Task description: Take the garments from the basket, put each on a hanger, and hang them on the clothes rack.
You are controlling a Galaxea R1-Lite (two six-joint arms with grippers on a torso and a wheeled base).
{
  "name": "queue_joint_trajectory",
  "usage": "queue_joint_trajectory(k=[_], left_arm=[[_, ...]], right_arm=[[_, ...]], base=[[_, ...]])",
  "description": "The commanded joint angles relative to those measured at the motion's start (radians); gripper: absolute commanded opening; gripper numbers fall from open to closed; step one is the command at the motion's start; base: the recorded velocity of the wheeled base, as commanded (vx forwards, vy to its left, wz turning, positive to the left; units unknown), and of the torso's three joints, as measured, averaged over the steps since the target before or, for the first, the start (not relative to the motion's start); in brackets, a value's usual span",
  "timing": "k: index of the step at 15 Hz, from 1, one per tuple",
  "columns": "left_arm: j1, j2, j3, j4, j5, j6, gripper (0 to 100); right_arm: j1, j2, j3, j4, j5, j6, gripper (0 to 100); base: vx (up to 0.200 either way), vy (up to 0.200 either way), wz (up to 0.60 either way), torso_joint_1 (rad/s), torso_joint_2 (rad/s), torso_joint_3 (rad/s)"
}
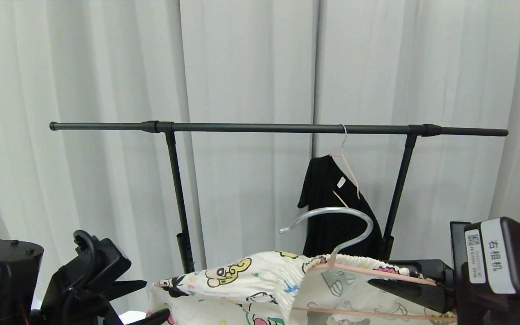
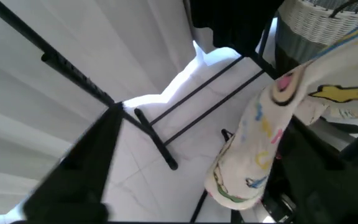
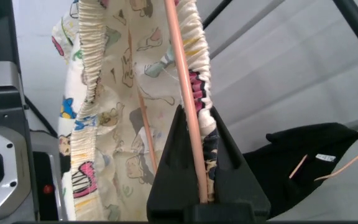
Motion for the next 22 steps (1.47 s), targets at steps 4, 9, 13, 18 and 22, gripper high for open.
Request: queue_joint_trajectory(k=[4,9,13,18,22], left_arm=[[0.116,0.056,0.000,0.000,0.005,0.002,0],[0.165,0.054,0.005,0.000,0.008,0.010,0],[0.162,0.002,-0.011,-0.034,0.008,0.011,0],[0.162,-0.038,-0.009,-0.051,0.008,0.010,0],[0.148,-0.079,-0.009,-0.051,0.002,0.004,100]], right_arm=[[-0.006,-0.013,-0.001,-0.001,-0.002,0.013,0],[-0.007,-0.020,-0.006,-0.008,-0.043,0.098,0],[-0.007,-0.022,0.002,-0.008,-0.118,0.184,0],[-0.009,-0.020,0.002,-0.008,-0.123,0.207,0],[-0.009,-0.020,0.014,-0.008,-0.123,0.227,0]], base=[[0.000,0.000,0.00,0.000,0.00,0.000],[0.000,0.000,0.00,0.000,0.00,0.000],[0.000,0.000,0.00,0.000,0.00,0.000],[0.000,0.000,0.00,0.000,0.00,0.000],[0.000,0.000,0.00,0.000,0.00,0.000]])
